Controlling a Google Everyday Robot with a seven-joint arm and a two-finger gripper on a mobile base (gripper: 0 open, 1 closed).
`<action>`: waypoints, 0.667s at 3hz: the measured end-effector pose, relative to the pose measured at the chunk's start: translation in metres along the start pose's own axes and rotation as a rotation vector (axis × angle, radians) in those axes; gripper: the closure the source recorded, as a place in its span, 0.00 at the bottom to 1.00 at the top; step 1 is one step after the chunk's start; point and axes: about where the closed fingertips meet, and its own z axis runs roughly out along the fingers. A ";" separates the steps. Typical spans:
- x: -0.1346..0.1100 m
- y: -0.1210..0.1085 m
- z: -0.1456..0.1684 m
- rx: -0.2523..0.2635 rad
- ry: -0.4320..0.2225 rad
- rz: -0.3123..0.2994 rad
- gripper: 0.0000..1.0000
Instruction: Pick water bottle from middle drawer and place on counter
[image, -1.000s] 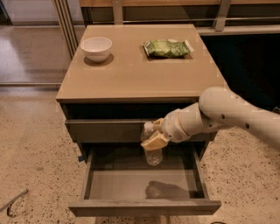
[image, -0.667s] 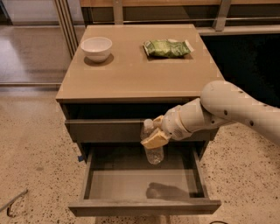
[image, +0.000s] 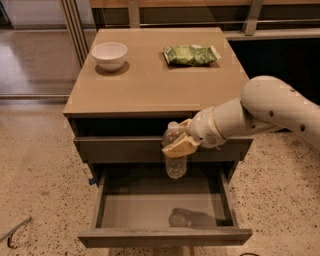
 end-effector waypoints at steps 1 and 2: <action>-0.079 -0.016 -0.075 0.025 -0.102 0.012 1.00; -0.078 -0.015 -0.075 0.024 -0.102 0.012 1.00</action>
Offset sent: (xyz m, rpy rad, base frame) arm 0.0109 -0.0102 0.0824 0.0773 -0.0085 -0.0274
